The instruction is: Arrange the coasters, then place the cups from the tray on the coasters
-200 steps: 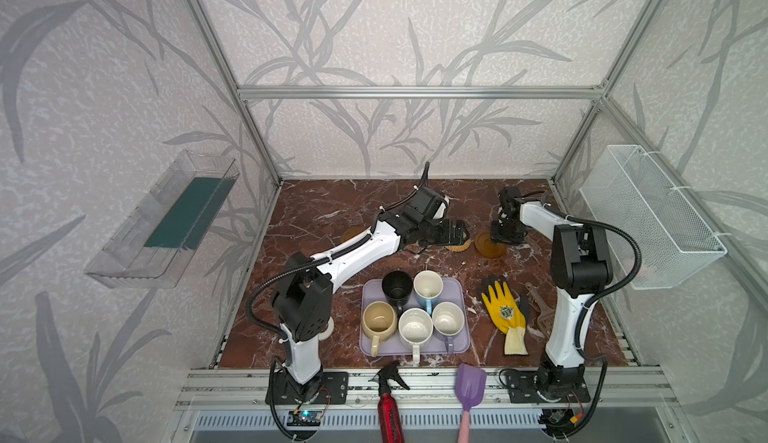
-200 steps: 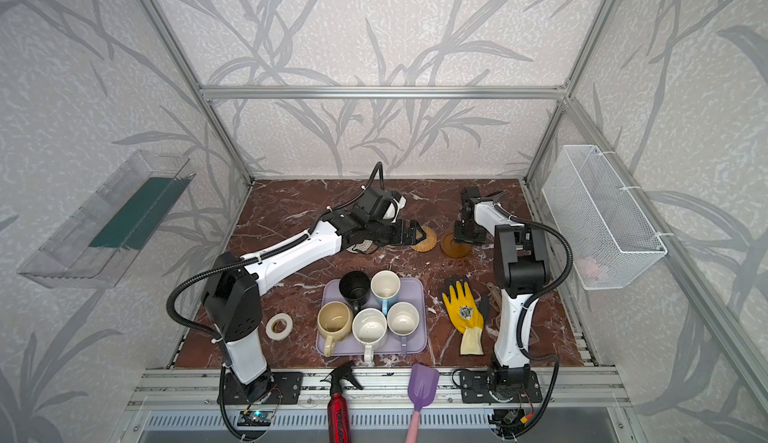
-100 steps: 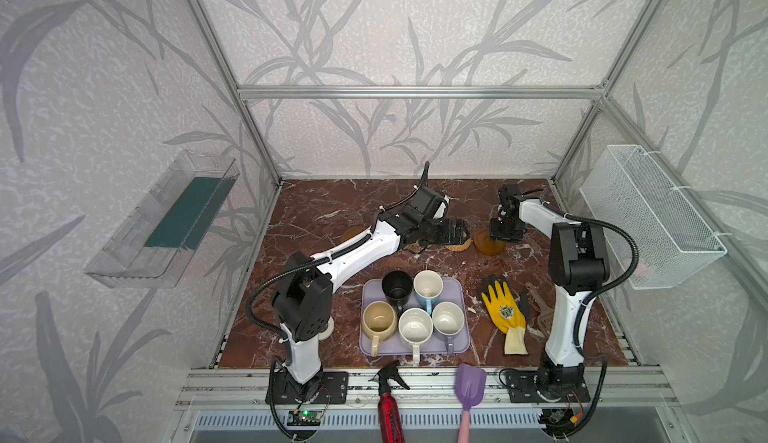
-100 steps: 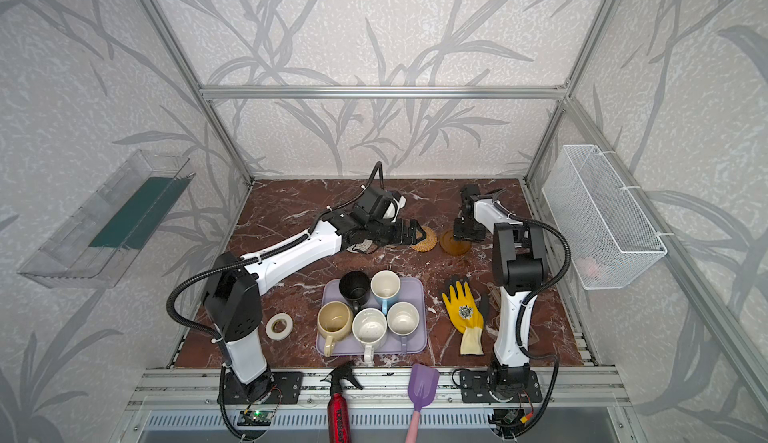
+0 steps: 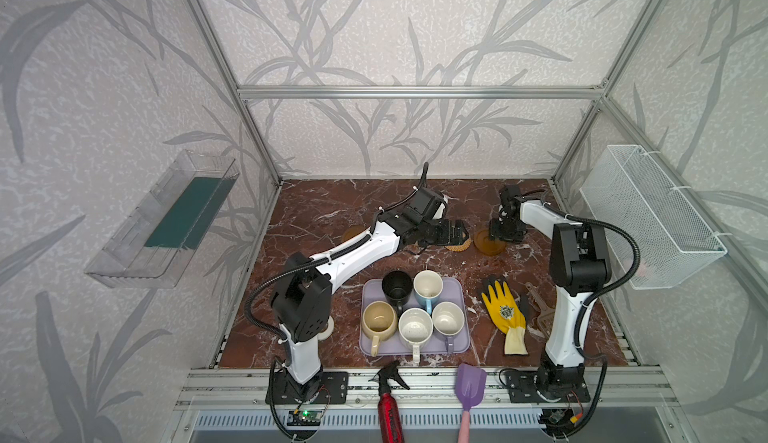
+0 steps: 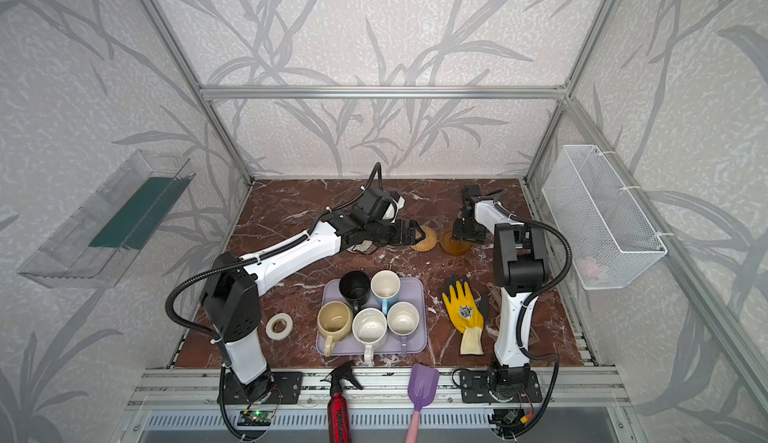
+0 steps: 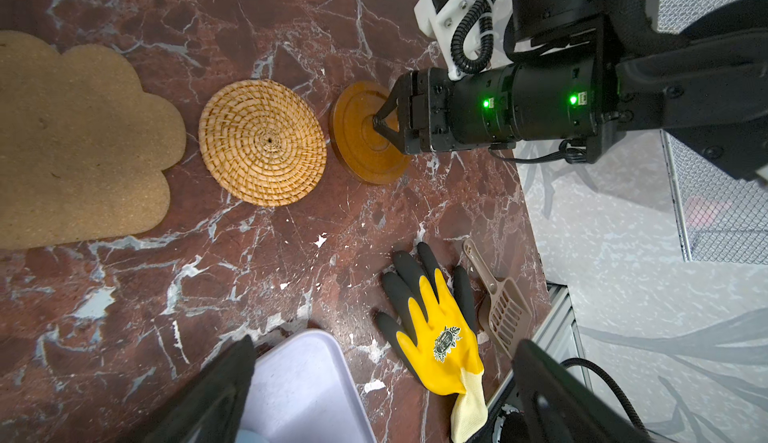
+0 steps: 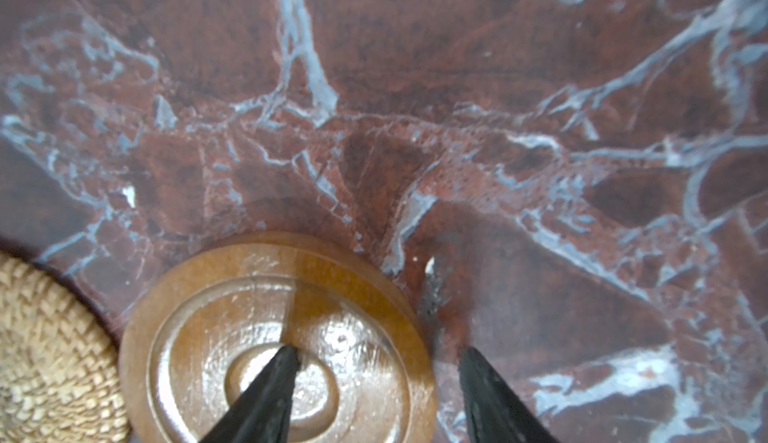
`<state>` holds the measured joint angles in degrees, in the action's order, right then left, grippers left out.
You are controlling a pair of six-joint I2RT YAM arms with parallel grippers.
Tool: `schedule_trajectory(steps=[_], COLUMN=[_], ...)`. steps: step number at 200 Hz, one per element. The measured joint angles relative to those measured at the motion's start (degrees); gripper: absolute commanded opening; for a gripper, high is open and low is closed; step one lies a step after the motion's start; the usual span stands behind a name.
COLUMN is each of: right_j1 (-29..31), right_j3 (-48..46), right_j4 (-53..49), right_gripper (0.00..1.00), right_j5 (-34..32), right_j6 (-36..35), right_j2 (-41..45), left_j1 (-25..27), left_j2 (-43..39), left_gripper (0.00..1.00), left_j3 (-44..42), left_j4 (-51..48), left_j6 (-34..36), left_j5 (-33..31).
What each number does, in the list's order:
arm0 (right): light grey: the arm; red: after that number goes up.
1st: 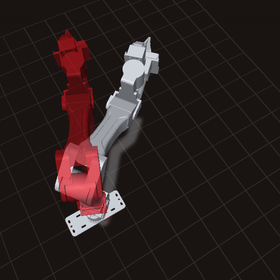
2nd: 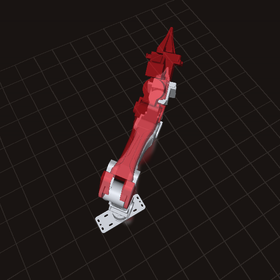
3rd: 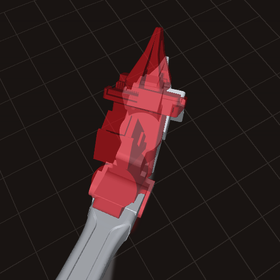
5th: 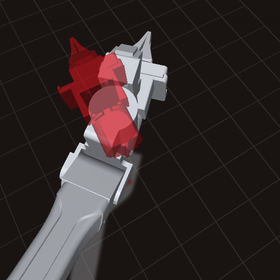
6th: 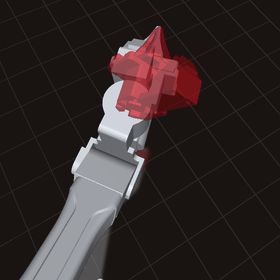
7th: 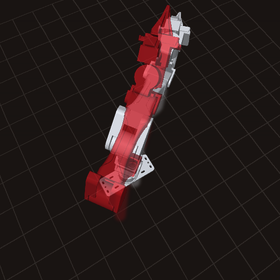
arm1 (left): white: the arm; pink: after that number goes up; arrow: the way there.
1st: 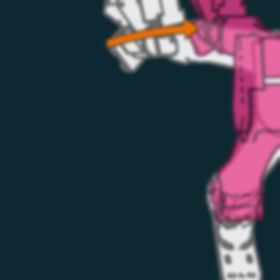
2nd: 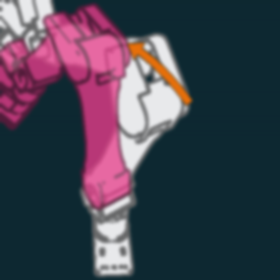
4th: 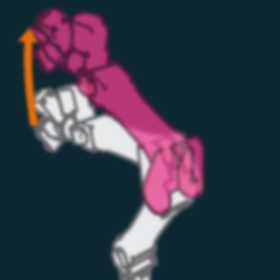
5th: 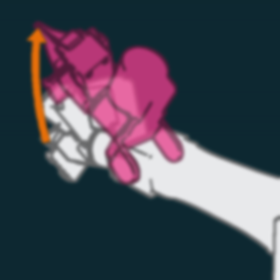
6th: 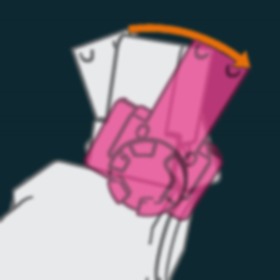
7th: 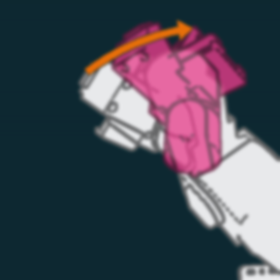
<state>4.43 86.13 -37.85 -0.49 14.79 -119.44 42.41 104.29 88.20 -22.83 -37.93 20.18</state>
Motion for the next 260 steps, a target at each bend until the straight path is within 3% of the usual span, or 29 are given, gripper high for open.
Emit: schedule_trajectory(steps=[69,74,123,180,260], right_j1=[1.4,1.7,5.9,7.7,25.4], right_j3=[-6.3,-6.5,-11.4,-18.3,-24.0], right_j4=[0.3,0.3,0.2,0.7,2.4], right_gripper=[0.94,1.0,0.99,0.99,0.99], right_j5=[0.8,0.9,2.0,14.0,15.3], right_j6=[1.0,1.0,-1.2,-0.8,1.0], right_j2=[11.9,13.1,28.1,41.0,48.6], left_j1=[-0.4,-0.5,-0.7,-1.2,-0.8], left_j2=[-13.1,-14.4,-22.1,-27.6,-32.2], left_gripper=[0.99,0.99,0.99,0.99,0.83], left_j3=[0.1,-0.1,-6.9,-11.7,-19.0], left_j4=[-8.9,-9.0,-9.9,-15.7,-24.8], left_j6=[3.9,4.0,4.1,5.3,3.4], left_j5=[-8.0,-8.3,-9.8,-9.6,-10.6])
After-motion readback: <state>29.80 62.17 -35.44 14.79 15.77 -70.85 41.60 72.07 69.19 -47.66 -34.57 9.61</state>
